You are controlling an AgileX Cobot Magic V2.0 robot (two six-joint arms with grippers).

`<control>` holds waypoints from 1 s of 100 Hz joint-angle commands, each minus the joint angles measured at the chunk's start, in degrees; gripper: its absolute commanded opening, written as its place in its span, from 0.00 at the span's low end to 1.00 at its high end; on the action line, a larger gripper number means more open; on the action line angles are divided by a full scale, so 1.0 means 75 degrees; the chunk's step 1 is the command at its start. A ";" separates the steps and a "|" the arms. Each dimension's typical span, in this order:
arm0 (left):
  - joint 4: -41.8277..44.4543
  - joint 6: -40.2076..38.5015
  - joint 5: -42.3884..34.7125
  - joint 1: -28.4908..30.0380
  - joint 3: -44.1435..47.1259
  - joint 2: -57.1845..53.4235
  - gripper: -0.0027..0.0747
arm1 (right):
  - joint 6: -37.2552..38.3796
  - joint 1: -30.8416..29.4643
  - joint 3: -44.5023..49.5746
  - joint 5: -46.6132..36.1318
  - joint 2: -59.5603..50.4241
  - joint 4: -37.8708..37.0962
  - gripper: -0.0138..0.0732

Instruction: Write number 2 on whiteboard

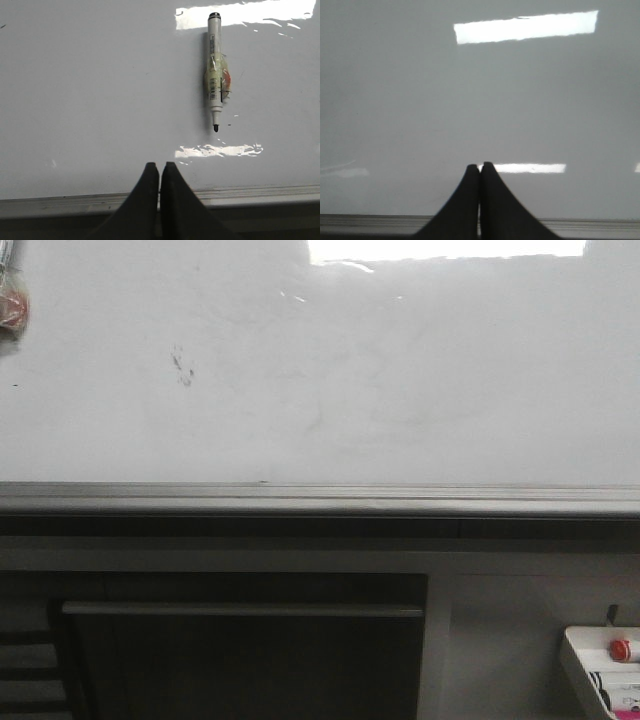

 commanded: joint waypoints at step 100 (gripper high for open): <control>-0.0061 -0.0057 -0.0963 0.0004 0.0238 -0.0207 0.01 | -0.0019 -0.0038 0.0209 -0.0913 -0.0118 -0.0088 0.08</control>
